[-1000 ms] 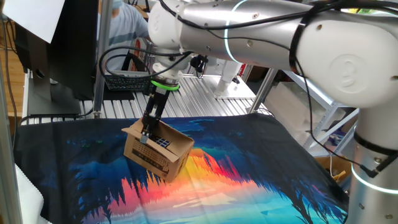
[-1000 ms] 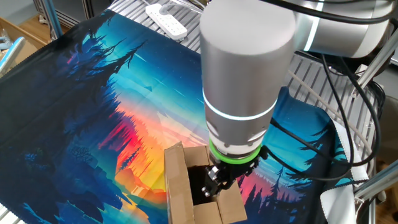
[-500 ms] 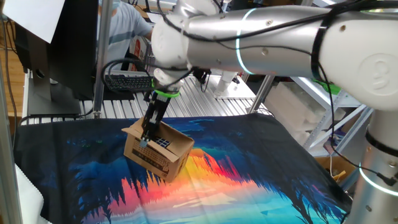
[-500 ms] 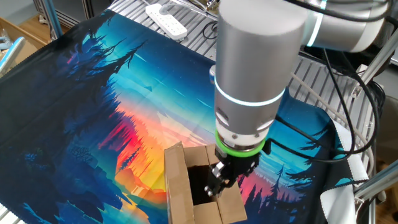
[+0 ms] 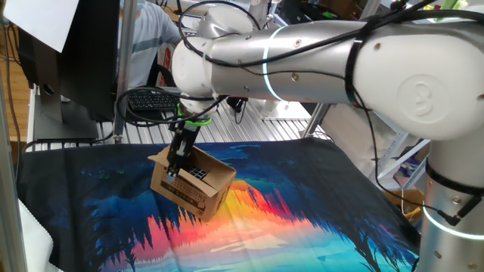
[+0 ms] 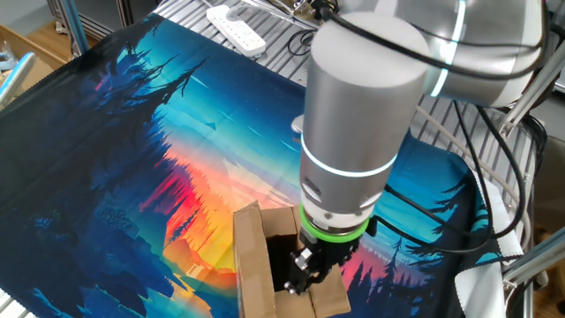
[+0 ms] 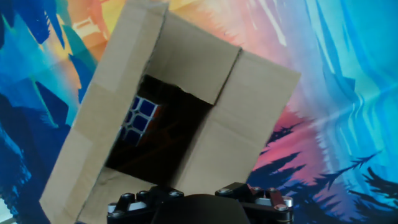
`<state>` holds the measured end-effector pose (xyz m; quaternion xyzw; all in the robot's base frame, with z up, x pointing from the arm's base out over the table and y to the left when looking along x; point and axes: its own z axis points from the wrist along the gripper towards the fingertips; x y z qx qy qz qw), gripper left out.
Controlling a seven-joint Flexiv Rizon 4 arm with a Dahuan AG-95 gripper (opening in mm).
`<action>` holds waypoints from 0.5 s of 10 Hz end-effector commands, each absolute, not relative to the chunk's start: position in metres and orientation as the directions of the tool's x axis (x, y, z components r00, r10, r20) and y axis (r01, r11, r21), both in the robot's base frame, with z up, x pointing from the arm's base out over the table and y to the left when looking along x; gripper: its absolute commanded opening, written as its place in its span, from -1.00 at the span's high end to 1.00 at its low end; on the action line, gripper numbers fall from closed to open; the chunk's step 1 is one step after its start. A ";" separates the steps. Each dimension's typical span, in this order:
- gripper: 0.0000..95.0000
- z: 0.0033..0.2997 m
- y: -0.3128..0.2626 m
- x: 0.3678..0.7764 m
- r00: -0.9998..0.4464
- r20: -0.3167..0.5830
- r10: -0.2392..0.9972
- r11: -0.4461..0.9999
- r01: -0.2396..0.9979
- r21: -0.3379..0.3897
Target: Cover the box
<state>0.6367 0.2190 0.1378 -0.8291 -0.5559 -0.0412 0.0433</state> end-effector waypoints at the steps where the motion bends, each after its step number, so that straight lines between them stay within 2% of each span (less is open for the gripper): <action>1: -0.60 0.143 0.209 0.644 0.352 0.118 0.928 -0.352 0.936 -0.027; 2: -0.20 0.144 0.206 0.646 0.345 0.121 0.931 -0.344 0.939 -0.026; 5: -0.20 0.152 0.193 0.651 0.324 0.123 0.938 -0.323 0.946 -0.028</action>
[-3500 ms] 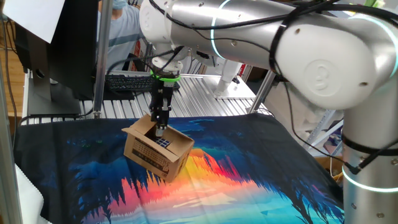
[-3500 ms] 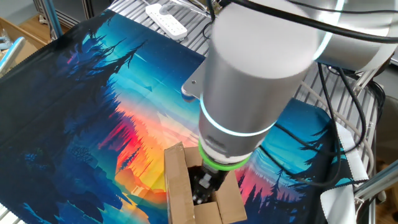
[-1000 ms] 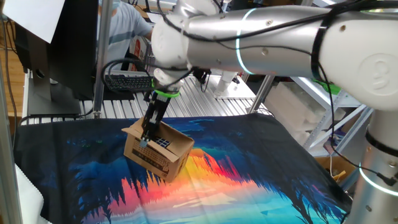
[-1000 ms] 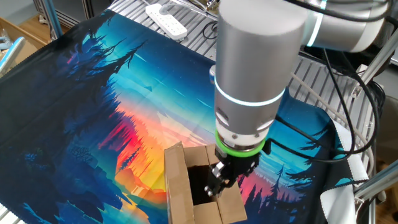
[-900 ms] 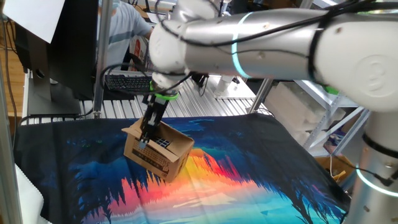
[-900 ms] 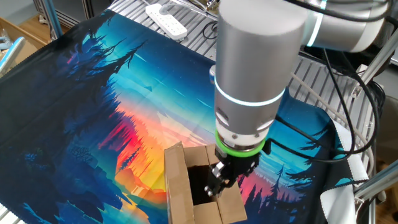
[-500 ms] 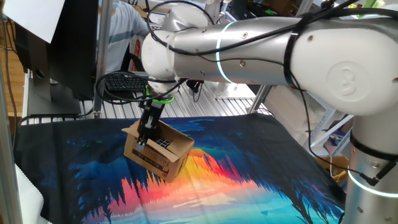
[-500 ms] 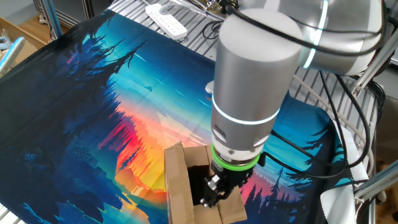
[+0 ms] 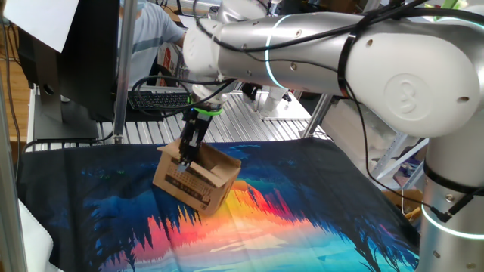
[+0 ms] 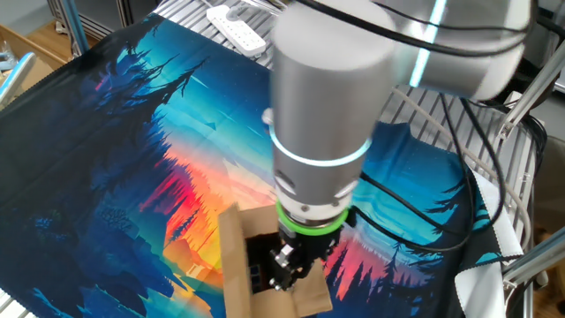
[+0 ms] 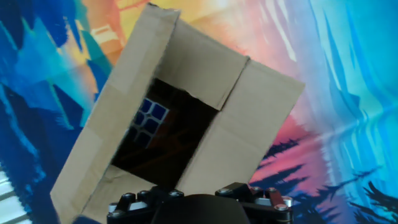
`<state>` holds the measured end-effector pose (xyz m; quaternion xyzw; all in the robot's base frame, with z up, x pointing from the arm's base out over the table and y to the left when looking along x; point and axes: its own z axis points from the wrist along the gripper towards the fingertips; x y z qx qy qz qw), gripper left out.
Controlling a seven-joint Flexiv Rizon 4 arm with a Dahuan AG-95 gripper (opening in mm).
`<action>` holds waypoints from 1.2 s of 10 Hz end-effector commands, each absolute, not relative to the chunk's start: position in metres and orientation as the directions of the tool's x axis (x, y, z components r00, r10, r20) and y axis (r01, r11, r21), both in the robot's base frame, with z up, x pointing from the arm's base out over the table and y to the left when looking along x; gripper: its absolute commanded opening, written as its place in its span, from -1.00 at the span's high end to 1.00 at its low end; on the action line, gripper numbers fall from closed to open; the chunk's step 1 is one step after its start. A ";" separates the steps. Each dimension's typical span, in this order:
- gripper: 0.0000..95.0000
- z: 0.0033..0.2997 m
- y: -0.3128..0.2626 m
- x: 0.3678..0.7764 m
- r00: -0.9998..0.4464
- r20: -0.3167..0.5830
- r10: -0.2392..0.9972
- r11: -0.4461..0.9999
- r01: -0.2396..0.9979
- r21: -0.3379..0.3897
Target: Cover the box
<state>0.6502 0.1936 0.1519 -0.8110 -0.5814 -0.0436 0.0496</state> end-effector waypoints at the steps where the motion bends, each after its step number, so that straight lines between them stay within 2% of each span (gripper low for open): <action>1: -0.20 0.155 0.193 0.648 0.330 0.130 0.935 -0.328 0.944 -0.033; 6: -0.20 0.157 0.193 0.646 0.317 0.114 0.941 -0.317 0.948 -0.020; 7: -0.20 0.158 0.193 0.646 0.309 0.069 0.949 -0.310 0.951 -0.003; 12: -0.20 0.164 0.187 0.648 0.331 0.067 0.941 -0.334 0.942 0.027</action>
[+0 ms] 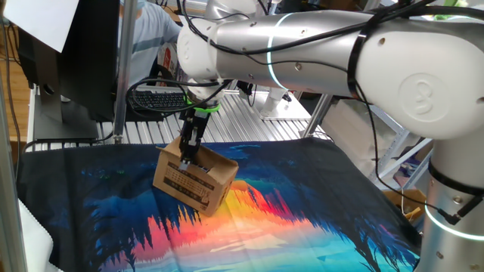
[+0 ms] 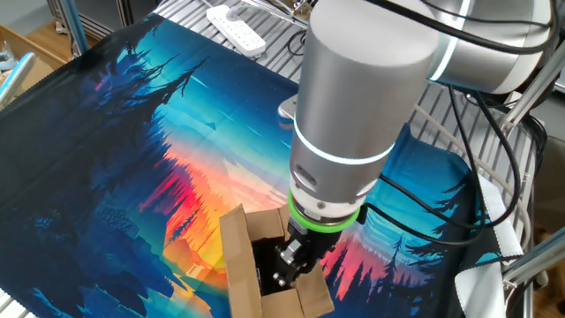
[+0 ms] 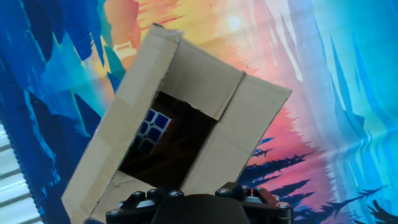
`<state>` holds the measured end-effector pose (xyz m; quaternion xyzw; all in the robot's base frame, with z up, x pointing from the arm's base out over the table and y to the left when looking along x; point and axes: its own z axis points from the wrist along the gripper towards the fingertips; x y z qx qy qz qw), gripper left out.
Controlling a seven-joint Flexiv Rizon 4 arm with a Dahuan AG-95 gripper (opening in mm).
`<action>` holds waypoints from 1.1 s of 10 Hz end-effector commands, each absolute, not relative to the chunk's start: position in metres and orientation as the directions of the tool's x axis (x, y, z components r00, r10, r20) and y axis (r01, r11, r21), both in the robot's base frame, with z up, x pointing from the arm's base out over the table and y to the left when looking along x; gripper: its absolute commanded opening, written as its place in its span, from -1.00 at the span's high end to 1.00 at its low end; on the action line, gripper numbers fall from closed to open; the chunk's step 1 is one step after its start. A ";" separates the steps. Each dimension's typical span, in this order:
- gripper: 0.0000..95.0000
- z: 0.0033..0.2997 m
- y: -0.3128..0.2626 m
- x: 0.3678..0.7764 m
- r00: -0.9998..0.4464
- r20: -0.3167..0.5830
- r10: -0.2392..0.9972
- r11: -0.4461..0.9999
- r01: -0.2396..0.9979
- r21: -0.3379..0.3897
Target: Cover the box
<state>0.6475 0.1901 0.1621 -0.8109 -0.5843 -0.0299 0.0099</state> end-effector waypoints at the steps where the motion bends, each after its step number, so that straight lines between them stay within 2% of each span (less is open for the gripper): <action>1: -0.20 0.166 0.183 0.651 0.334 0.068 0.940 -0.337 0.941 0.028; 9: -0.20 0.176 0.171 0.659 0.312 0.051 0.949 -0.315 0.948 0.050; 10: -0.60 0.179 0.168 0.661 0.313 0.059 0.948 -0.316 0.948 0.047; 11: -0.60 0.181 0.164 0.663 0.312 0.068 0.948 -0.315 0.948 0.044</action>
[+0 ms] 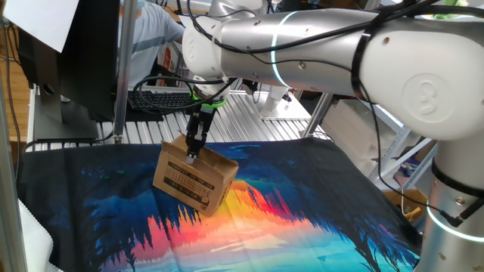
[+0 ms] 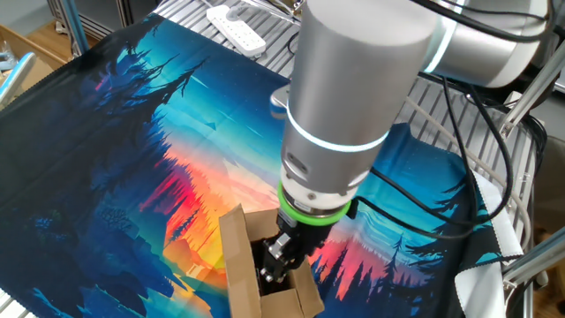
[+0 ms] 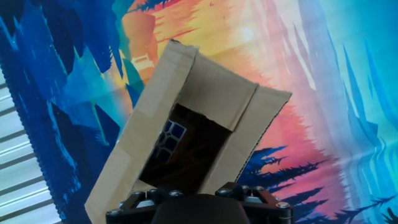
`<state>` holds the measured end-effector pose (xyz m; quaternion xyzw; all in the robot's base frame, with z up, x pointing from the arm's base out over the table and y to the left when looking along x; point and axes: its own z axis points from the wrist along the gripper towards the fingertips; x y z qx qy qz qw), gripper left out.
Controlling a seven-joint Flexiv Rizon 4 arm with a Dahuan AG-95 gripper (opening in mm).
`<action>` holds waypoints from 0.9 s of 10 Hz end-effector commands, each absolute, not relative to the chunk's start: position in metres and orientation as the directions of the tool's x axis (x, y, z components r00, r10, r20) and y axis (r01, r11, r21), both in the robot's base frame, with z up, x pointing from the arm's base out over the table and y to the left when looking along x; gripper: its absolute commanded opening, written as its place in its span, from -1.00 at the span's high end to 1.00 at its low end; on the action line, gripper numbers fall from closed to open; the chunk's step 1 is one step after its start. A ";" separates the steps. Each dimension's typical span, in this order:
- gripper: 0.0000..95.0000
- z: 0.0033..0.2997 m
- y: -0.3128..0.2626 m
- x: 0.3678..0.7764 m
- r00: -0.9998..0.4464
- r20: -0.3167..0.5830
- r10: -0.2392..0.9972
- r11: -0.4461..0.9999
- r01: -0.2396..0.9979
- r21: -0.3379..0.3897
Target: Cover the box
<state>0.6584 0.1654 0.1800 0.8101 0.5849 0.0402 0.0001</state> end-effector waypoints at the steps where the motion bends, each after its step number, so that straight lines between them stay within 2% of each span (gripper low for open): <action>1: -0.60 0.182 0.162 0.664 0.313 0.070 0.947 -0.316 0.948 0.044; 9: -0.60 0.173 0.161 0.672 0.347 0.094 0.933 -0.352 0.935 0.043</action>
